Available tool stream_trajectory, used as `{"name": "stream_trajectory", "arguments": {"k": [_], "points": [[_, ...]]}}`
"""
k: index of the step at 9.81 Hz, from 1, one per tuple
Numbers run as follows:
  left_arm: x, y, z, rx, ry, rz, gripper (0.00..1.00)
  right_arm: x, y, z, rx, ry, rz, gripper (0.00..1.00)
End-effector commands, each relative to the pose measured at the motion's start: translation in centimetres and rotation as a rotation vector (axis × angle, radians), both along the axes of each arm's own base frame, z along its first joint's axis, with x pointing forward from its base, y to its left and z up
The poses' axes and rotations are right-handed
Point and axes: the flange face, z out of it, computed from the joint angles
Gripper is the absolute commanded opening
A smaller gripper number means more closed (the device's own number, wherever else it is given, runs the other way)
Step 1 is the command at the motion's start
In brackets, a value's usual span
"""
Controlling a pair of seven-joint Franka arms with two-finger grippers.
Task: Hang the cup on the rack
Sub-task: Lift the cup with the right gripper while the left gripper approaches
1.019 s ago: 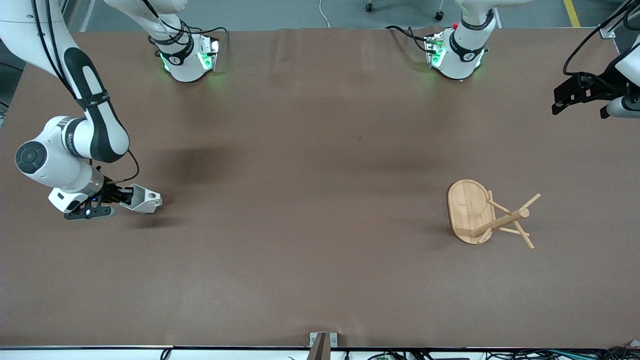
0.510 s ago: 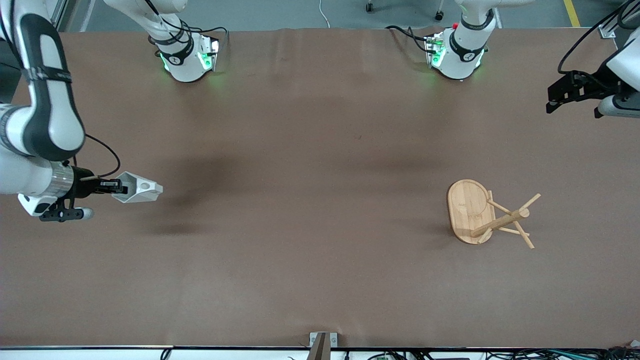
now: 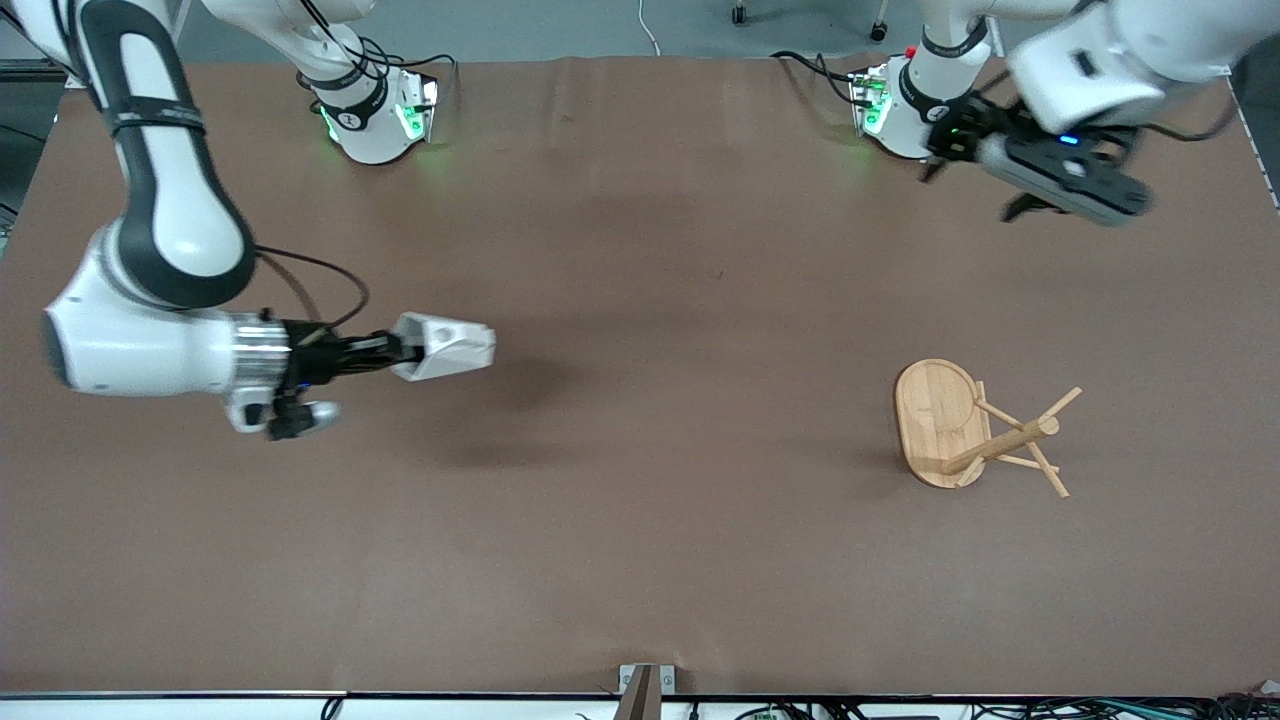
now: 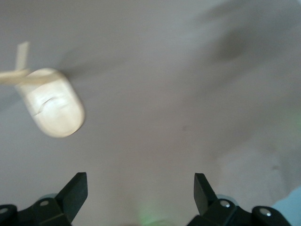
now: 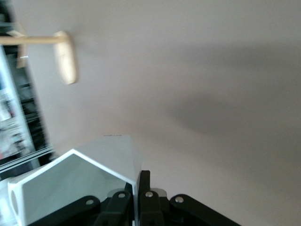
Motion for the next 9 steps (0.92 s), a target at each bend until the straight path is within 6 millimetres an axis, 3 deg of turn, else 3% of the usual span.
{"name": "stream_trajectory", "arguments": {"k": [1,3,6,7,9], "points": [[-0.9,-6.7,-2.4,-0.071,-0.023,-0.2,1.0,-1.1,5.1,1.0,0.176,0.059,-0.021,0.01],[-2.5,-11.4,-2.5,-0.137,-0.095,-0.3,1.0,-3.1,9.6,0.9,0.281,0.124,-0.023,0.01],[-2.3,-15.7,-5.7,-0.216,-0.166,-0.341,1.0,-5.9,16.1,0.4,0.326,0.152,-0.081,0.01],[-2.2,-16.4,-6.2,-0.231,-0.194,-0.368,1.0,-6.6,17.4,0.7,0.336,0.169,-0.083,0.01],[-1.3,-16.8,-7.9,-0.23,-0.216,-0.452,1.0,-7.5,17.6,0.5,0.329,0.192,-0.086,0.01]]}}
